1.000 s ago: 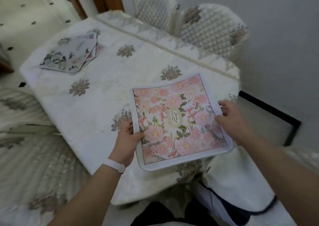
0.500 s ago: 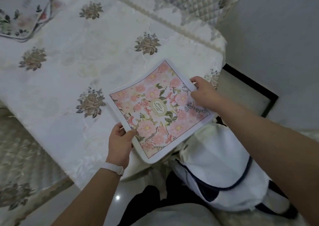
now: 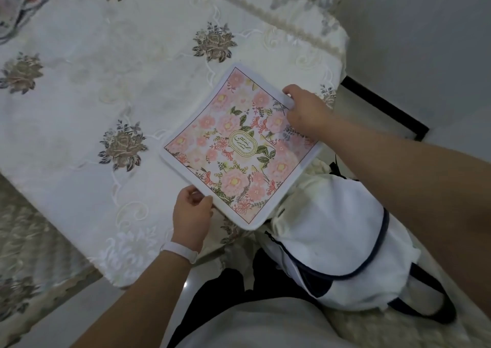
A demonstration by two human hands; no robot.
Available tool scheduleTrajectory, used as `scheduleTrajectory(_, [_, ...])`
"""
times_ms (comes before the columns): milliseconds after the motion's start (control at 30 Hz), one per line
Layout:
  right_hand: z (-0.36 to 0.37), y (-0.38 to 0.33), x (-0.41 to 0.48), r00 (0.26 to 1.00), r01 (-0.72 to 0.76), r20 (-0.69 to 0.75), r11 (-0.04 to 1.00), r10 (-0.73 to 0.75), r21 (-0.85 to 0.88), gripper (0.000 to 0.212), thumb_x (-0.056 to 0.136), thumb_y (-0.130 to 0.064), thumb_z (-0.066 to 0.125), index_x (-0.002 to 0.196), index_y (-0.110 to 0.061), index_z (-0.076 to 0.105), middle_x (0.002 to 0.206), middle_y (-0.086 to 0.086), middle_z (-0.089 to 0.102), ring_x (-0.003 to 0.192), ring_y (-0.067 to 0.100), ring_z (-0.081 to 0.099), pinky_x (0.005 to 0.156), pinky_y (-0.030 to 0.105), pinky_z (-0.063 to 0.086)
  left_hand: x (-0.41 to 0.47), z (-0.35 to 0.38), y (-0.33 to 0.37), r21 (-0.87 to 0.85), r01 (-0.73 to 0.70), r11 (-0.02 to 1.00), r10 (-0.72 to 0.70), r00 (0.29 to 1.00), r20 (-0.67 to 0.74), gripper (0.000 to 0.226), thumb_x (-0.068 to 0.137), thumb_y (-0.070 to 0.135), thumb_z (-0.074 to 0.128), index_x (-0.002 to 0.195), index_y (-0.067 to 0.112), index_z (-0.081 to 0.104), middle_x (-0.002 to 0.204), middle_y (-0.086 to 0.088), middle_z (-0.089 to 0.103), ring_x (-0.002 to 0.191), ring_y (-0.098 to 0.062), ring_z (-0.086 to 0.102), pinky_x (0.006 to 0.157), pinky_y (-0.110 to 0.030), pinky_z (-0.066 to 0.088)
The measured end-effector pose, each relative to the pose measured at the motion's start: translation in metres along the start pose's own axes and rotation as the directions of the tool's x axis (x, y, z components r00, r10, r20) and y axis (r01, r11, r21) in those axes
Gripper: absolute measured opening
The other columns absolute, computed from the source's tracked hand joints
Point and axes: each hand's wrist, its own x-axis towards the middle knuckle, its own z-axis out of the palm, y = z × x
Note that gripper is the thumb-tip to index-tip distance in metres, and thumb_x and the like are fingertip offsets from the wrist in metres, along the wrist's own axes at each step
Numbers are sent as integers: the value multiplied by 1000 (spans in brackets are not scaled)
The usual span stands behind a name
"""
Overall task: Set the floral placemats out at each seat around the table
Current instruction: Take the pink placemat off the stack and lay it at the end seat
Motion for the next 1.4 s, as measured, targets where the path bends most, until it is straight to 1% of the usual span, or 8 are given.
scheduleTrajectory(133, [4,17,-3,1000,8,21,1000,-7,-21,57,86,-10,53,142,-12,38,133,18,49,117,34,51,95,44,44,-7,-2,-7,257,-159,953,182,981,-67,50,81,13,63,129,14,48,114,-6,55,98,-20,57,88,-40,51])
scheduleTrajectory(267, [5,42,-19,999,-3,49,998,6,-71,53,88,-23,59,138,-13,44,133,14,50,121,32,49,98,41,42,-14,-3,-17,570,-347,745,382,922,62,63,75,20,69,133,9,48,129,-10,51,121,-28,44,105,-41,35])
scheduleTrajectory(367, [1,59,-35,997,36,77,993,-28,-110,54,86,-24,63,136,-11,47,136,13,49,126,31,45,104,41,39,-22,-3,-27,675,-437,594,457,874,163,73,70,35,74,132,6,50,135,-16,51,126,-34,43,107,-47,35])
scheduleTrajectory(467, [-5,70,-53,988,88,142,983,-65,-159,64,79,-24,66,138,-9,45,142,12,45,130,31,41,107,41,36,-27,-3,-44,742,-499,448,478,835,273,88,64,57,64,133,4,49,140,-24,47,131,-41,41,106,-56,36])
scheduleTrajectory(567, [-7,78,-65,974,114,215,973,-70,-200,74,78,-24,69,144,-13,39,156,8,29,141,26,30,113,40,30,-31,-4,-56,765,-526,372,454,822,344,95,63,69,60,136,10,43,149,-23,38,137,-41,32,107,-60,30])
scheduleTrajectory(700, [-4,84,-68,974,127,214,966,-78,-227,77,79,-26,71,146,-17,36,160,5,21,144,24,25,114,38,28,-30,-1,-56,777,-522,353,438,826,355,91,67,74,47,136,14,44,150,-24,35,138,-42,30,106,-63,27])
scheduleTrajectory(1100, [-1,77,-62,978,136,190,948,-83,-288,67,86,-22,65,147,-20,36,160,5,21,142,30,27,112,40,27,-28,3,-55,766,-542,346,476,805,355,79,68,69,51,127,17,53,143,-28,41,131,-45,38,102,-64,36])
scheduleTrajectory(1400, [0,75,-58,980,106,191,951,-51,-289,70,84,-21,63,148,-22,34,160,3,20,140,33,26,109,44,32,-26,4,-55,765,-535,357,502,801,326,75,68,67,56,126,19,51,144,-27,41,132,-44,36,106,-61,33])
